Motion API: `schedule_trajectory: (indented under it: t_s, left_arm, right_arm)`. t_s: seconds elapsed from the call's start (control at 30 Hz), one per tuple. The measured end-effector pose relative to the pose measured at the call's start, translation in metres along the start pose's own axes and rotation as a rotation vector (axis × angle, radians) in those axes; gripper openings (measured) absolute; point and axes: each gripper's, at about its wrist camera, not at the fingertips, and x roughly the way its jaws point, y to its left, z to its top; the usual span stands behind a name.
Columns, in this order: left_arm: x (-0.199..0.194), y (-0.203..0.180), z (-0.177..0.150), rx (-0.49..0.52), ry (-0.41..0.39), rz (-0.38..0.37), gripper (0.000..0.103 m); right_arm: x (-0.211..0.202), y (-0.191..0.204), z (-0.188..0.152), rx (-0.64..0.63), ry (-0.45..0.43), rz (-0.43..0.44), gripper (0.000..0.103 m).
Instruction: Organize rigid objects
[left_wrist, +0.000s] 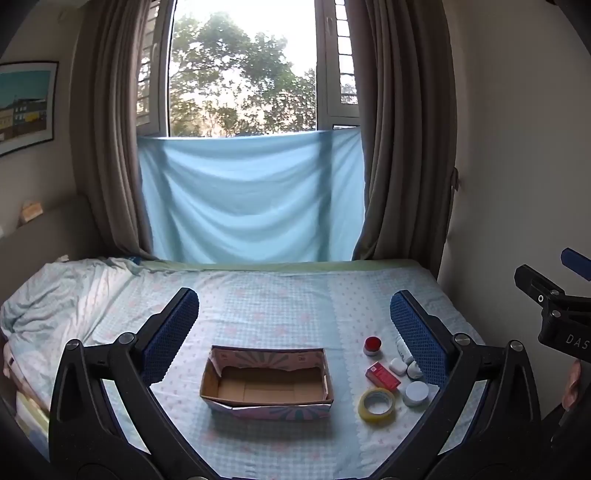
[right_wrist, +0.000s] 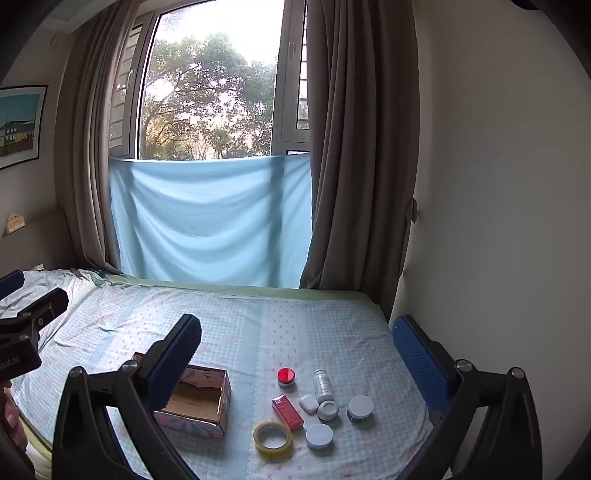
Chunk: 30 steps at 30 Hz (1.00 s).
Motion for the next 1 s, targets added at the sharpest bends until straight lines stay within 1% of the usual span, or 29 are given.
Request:
schedule_trajectory:
  t_s: [0.53,1.0]
  left_arm:
    - [-0.0024,0.0007,-0.0033,-0.008,0.021,0.001,0.103]
    - [0.0004,-0.0027,-0.0040,-0.008,0.033,0.001,0.103]
  right_arm:
    - [-0.0010,-0.0045,-0.0011,0.007,0.007,0.015,0.103]
    - [-0.0064,-0.0007,-0.0032,0.006,0.021,-0.002,0.103]
